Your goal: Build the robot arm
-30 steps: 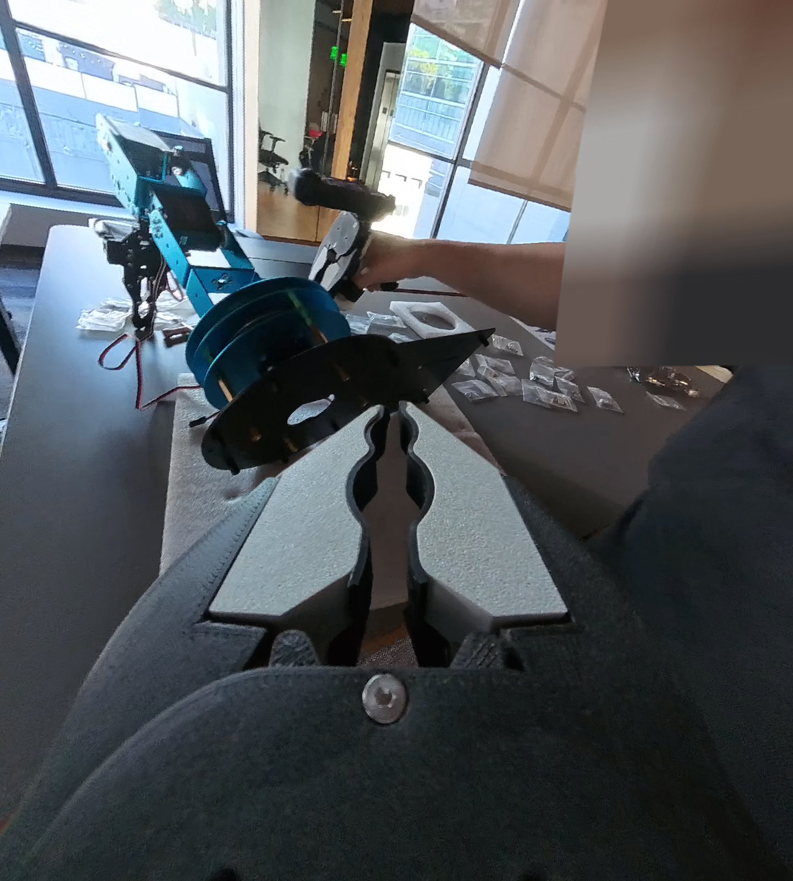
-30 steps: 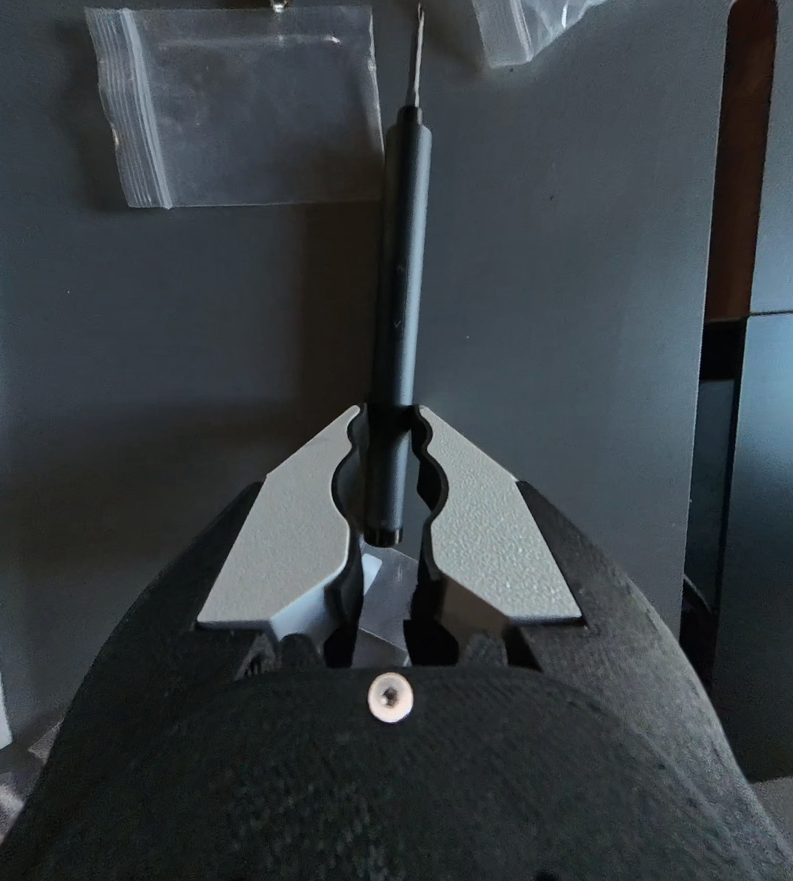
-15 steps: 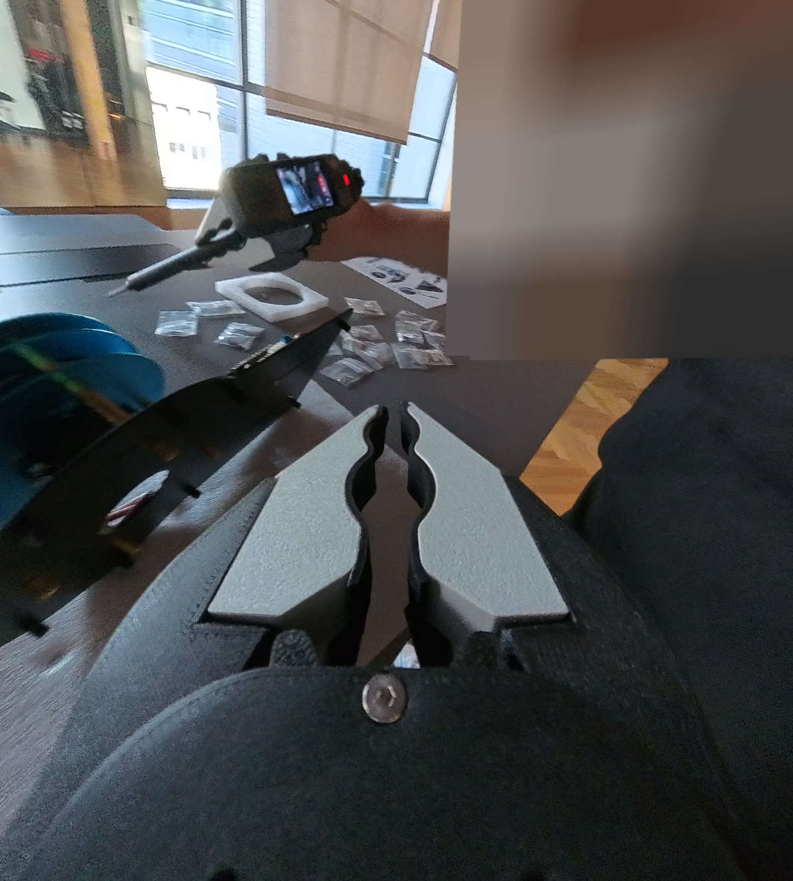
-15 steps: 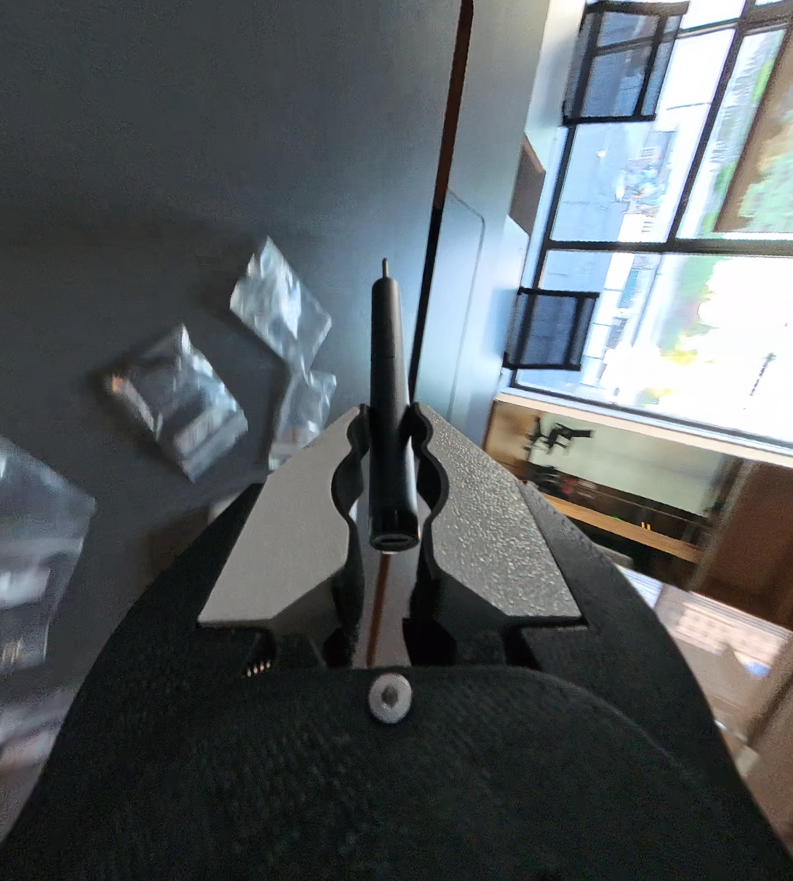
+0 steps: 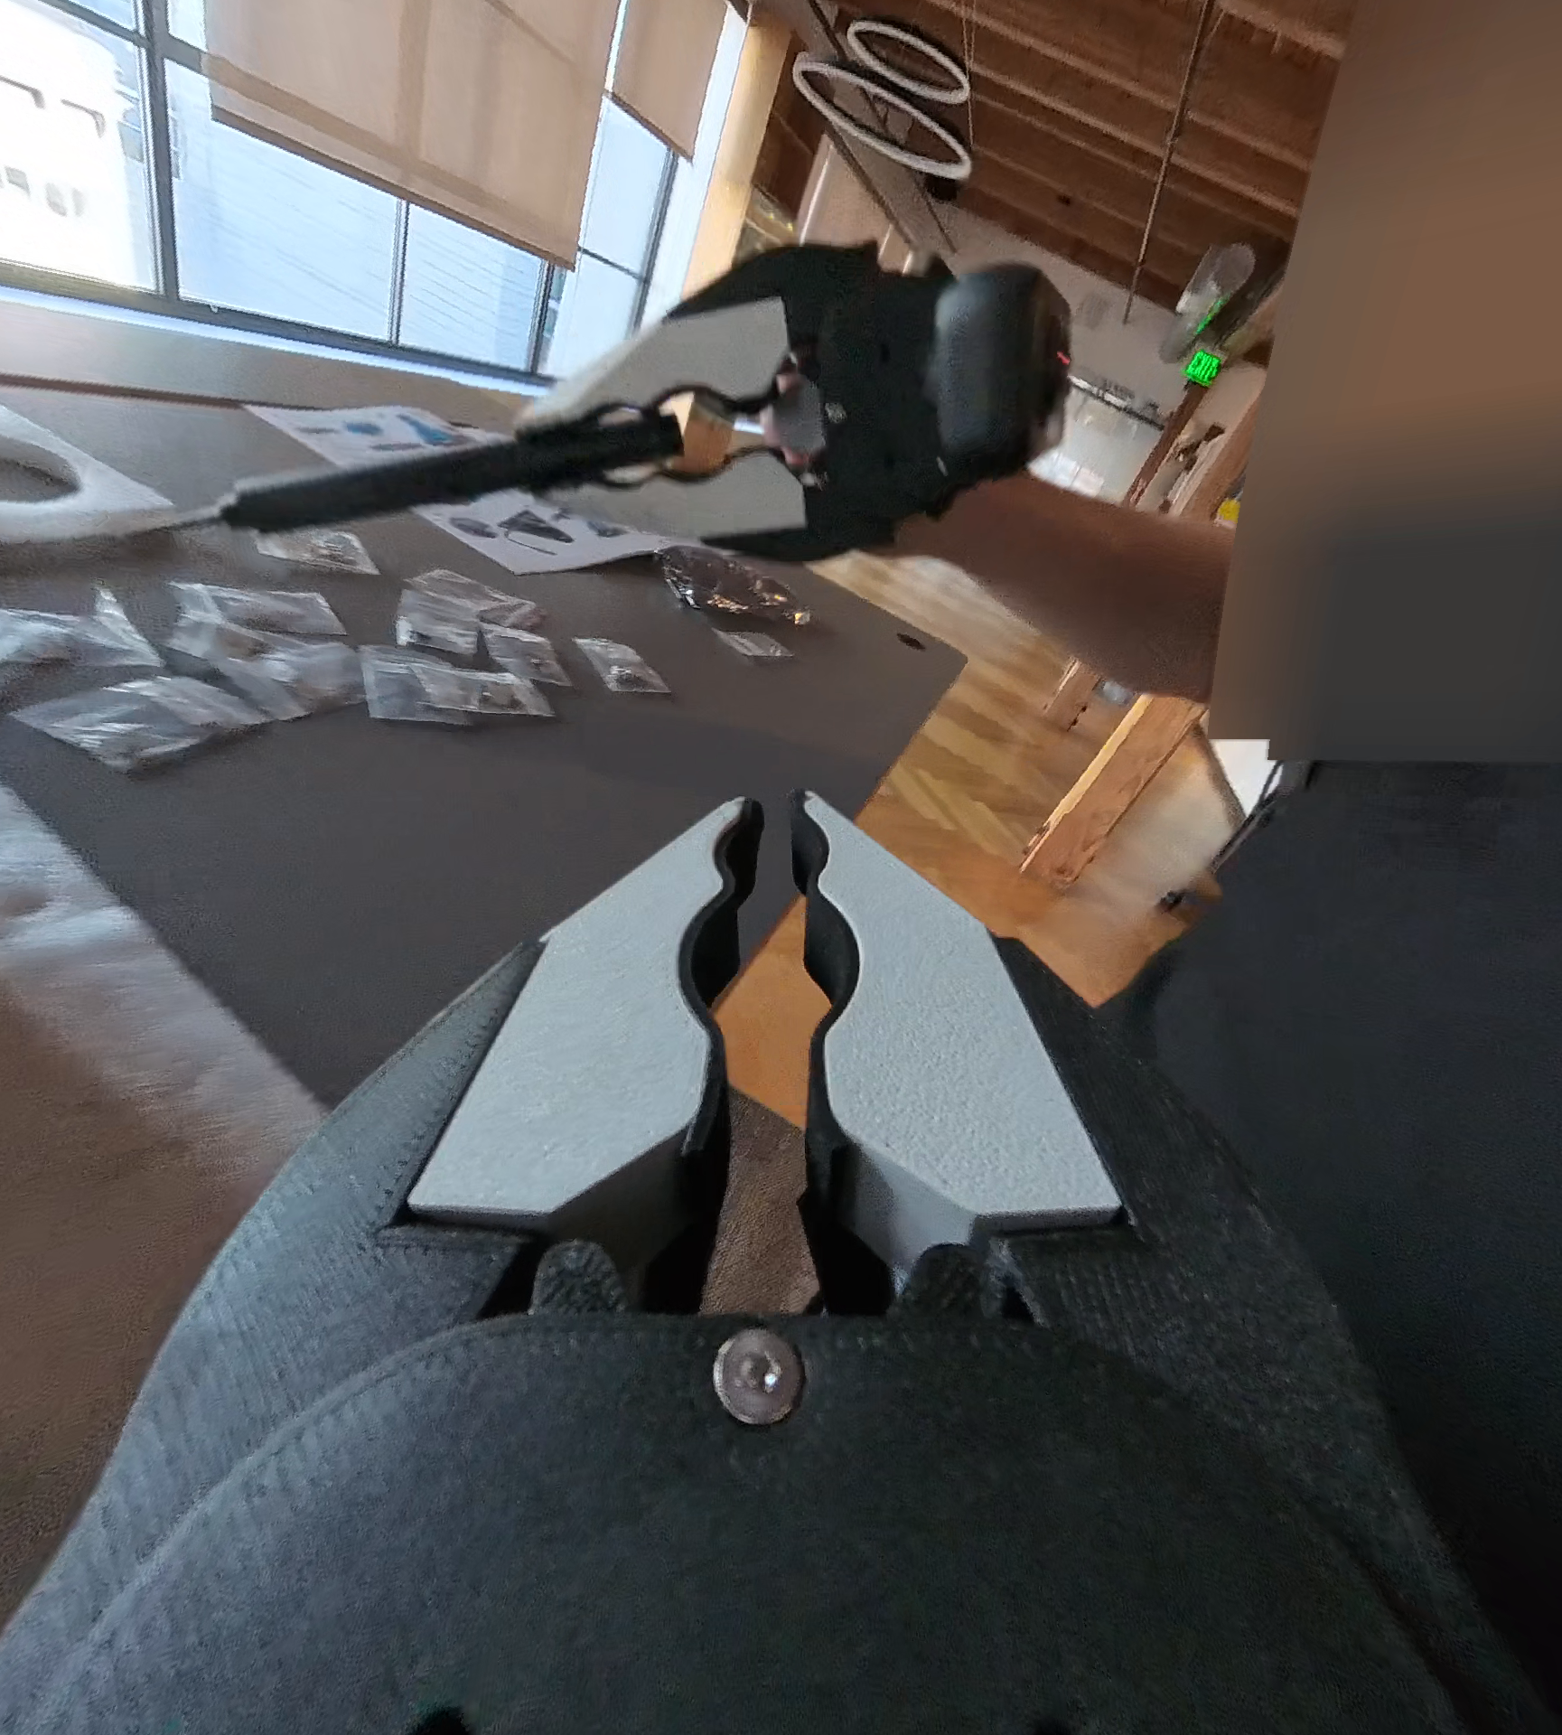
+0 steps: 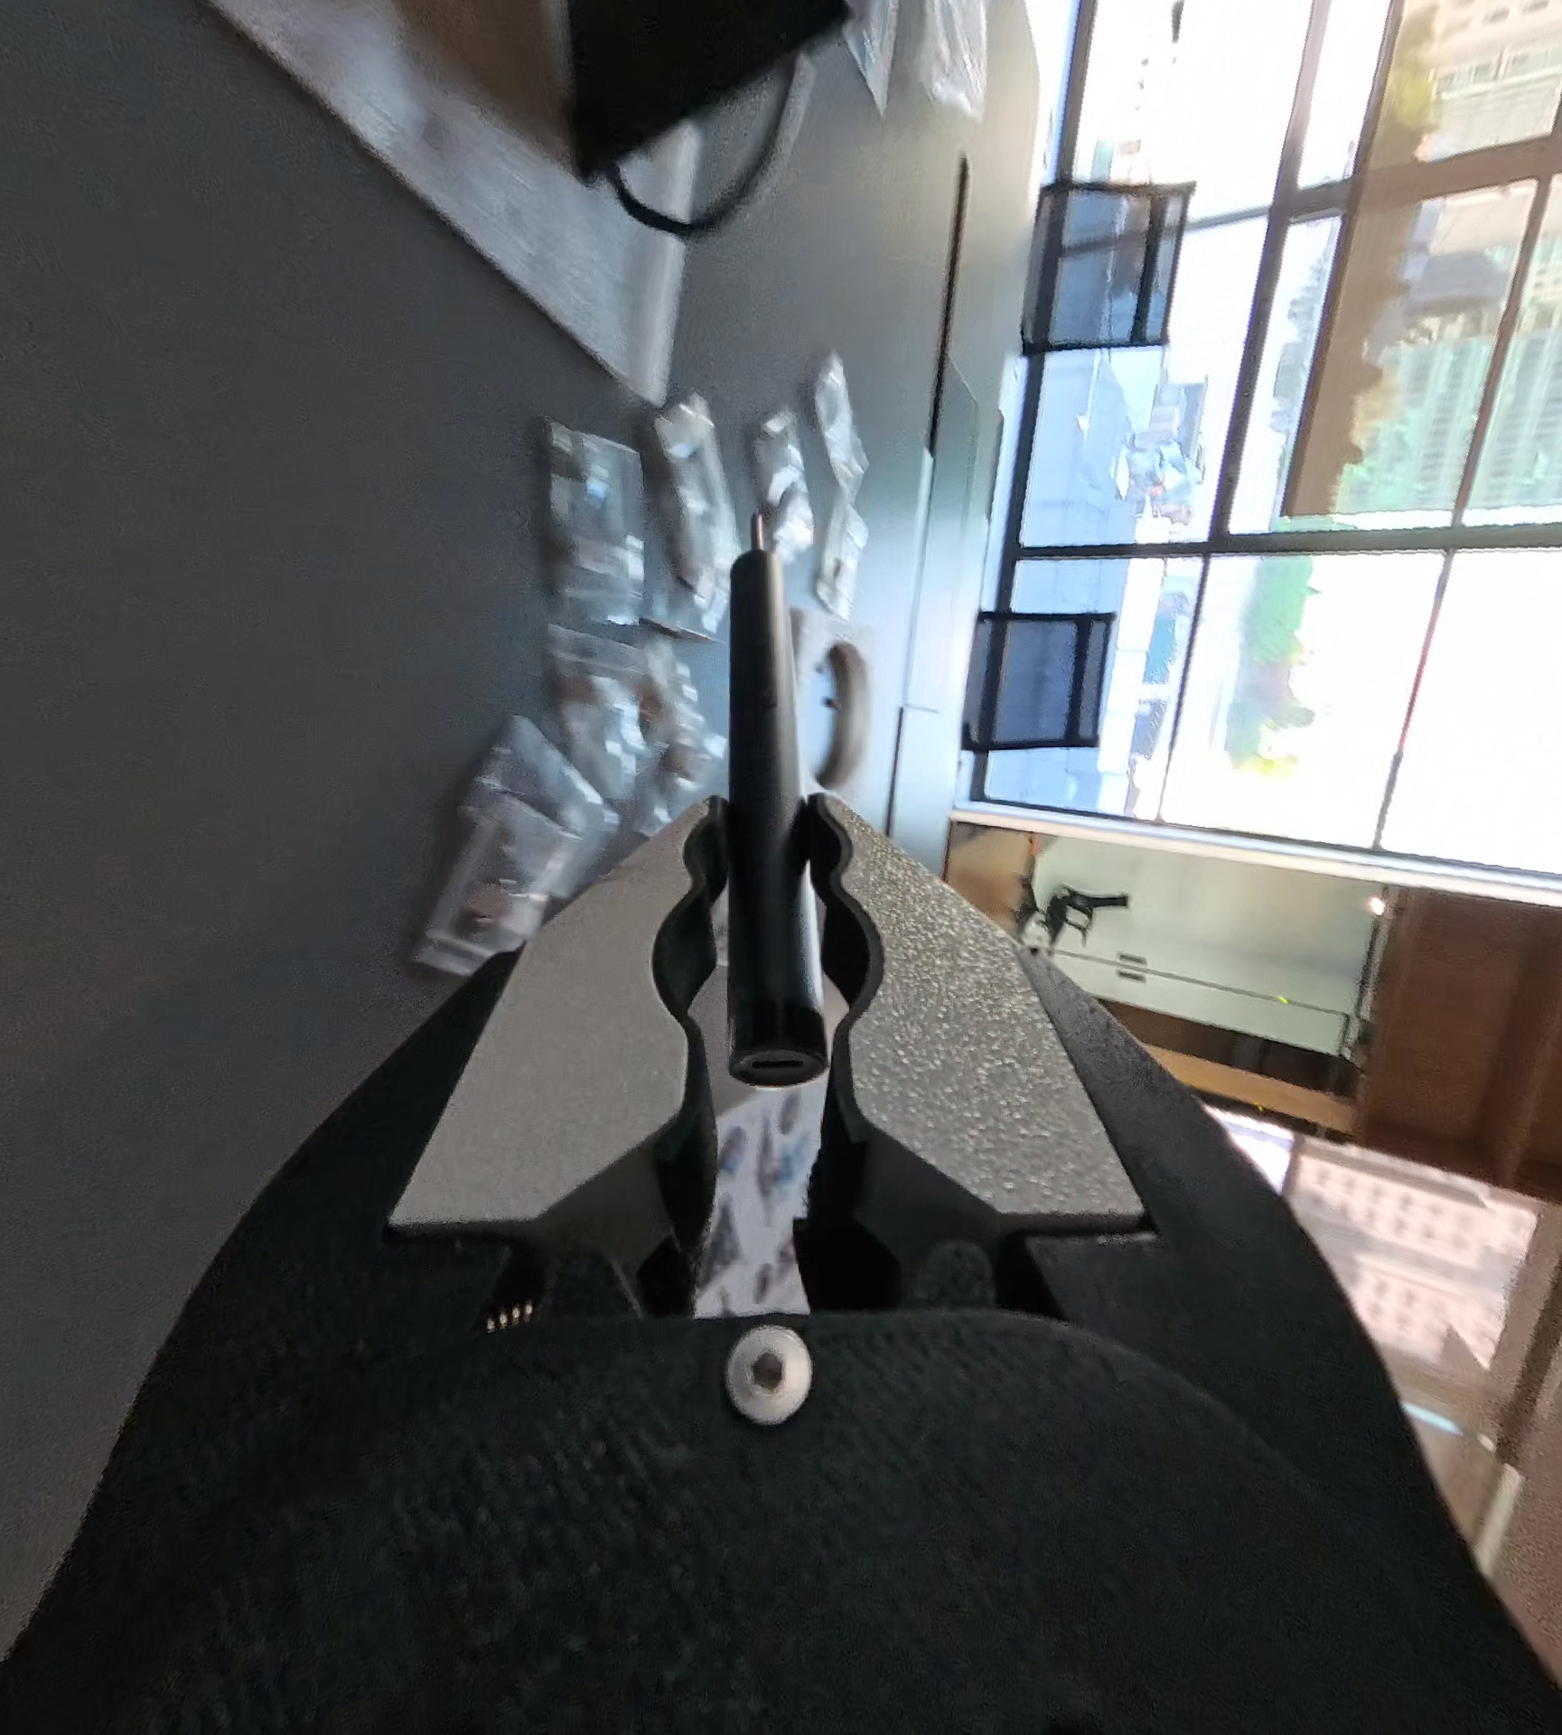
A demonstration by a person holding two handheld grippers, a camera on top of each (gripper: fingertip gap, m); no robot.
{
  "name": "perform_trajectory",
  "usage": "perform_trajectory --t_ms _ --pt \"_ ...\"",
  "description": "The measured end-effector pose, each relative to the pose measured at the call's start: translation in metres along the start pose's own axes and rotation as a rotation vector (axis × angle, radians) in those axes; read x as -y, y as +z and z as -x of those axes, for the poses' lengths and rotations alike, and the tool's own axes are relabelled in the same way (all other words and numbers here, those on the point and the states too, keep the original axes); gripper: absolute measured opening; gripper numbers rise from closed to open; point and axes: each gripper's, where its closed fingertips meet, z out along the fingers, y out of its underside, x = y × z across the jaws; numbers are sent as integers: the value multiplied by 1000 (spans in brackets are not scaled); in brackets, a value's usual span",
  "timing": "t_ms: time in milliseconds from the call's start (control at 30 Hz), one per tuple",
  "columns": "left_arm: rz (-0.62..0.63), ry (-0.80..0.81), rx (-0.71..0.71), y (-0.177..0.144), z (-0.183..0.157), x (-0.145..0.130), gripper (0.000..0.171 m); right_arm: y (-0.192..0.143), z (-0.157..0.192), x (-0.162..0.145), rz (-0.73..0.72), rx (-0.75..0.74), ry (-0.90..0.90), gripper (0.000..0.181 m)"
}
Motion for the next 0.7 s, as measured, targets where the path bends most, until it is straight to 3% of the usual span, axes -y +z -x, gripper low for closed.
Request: perform_trajectory --t_ms 133,267,467,700 --pt "-50 -35 -5 28 -31 -12 4 -23 49 13 -98 30 62 15" --pt "-55 -46 35 36 -55 -18 3 -24 85 21 -163 69 142 15" --pt "-19 -32 135 19 -72 -24 3 -4 110 14 -180 141 342 14" --pt "34 -40 217 -11 -59 -29 3 21 123 9 -120 286 518 15"
